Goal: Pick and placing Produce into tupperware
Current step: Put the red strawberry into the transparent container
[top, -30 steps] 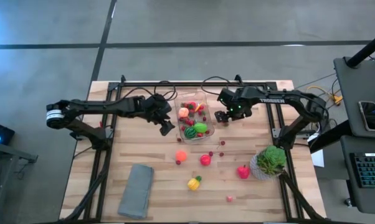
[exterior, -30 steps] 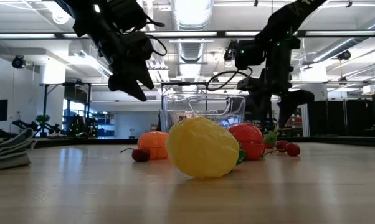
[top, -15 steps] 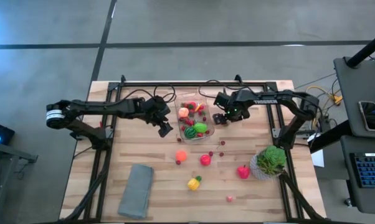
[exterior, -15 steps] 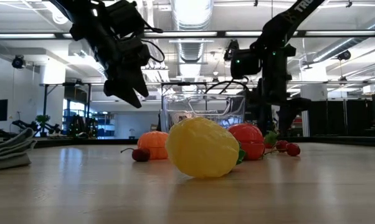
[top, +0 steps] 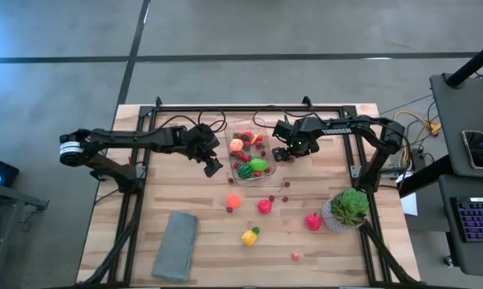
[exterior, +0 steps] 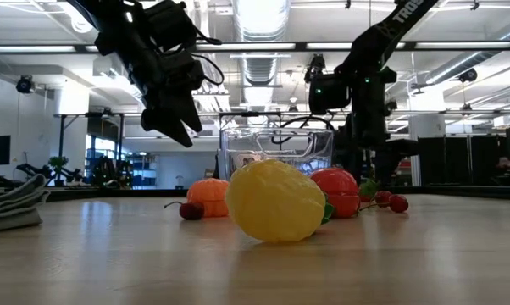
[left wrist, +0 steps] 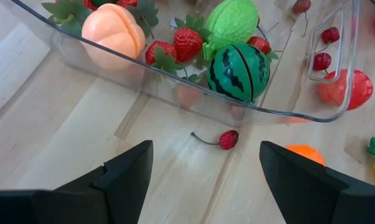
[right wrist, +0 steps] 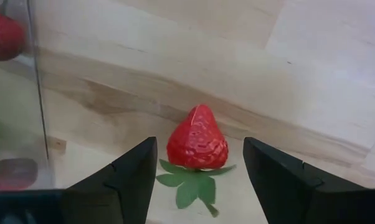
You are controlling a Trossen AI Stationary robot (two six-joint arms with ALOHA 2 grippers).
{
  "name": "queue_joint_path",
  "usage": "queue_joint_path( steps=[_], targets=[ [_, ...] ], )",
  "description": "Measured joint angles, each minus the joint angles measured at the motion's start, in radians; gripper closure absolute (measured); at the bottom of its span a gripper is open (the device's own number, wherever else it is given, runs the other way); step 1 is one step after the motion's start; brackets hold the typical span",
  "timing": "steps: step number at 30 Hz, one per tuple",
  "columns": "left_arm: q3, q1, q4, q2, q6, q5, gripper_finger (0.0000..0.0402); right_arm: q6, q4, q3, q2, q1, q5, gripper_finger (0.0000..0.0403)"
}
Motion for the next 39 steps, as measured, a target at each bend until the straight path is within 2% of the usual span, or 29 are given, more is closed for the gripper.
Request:
queue_joint_path(
  steps=[17,29,33,39],
  targets=[
    [0.000,0.000,0.000,0.000,0.000,0.000,0.0123,-0.009,-0.001,-0.006,0.000,0.000,-0.013,0.0256],
    [0.000,0.000,0.000,0.000,0.001,0.000,0.0123,-0.009,-0.011,0.004,-0.006,0.000,-0.058,0.0267],
    [0.000,0.000,0.000,0.000,0.001,0.000,0.0123,0.012,-0.030,0.028,-0.062,0.005,-0.061,0.0266],
    [-0.004,0.000,0.000,0.000,0.014,0.000,0.0123,0.062,-0.045,0.106,-0.220,0.044,-0.019,0.0265]
  ],
)
